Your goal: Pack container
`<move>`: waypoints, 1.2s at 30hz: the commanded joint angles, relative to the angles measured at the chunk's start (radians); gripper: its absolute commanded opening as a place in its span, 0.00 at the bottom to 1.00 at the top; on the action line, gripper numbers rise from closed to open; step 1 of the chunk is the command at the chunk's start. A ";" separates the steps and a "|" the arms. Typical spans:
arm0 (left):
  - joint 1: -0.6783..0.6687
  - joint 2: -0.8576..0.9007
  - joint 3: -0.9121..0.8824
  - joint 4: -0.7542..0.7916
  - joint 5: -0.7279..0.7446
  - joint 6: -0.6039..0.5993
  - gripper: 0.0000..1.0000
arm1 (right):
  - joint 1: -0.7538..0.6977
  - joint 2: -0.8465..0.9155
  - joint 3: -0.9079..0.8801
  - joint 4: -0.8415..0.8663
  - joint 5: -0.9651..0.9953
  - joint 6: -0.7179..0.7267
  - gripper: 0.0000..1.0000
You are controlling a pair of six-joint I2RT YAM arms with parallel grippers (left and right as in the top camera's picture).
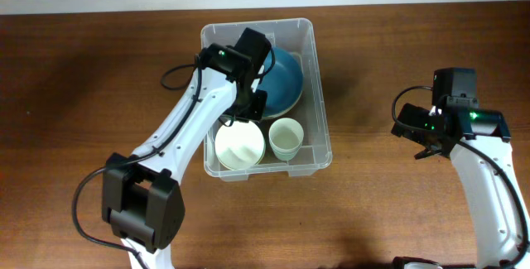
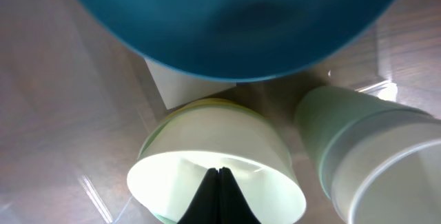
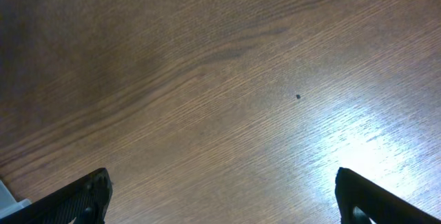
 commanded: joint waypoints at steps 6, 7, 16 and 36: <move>0.007 -0.005 -0.142 0.164 0.016 -0.009 0.01 | -0.001 -0.010 0.004 -0.007 0.013 -0.010 0.99; 0.007 -0.005 -0.141 0.163 0.016 -0.009 0.01 | -0.001 -0.010 0.004 -0.010 0.013 -0.010 0.99; 0.025 -0.139 -0.007 0.108 -0.095 -0.009 0.03 | -0.001 -0.010 0.004 -0.008 0.013 -0.010 0.99; 0.579 -0.251 0.029 0.155 -0.042 0.063 0.99 | 0.052 -0.033 0.060 0.369 -0.032 -0.201 0.99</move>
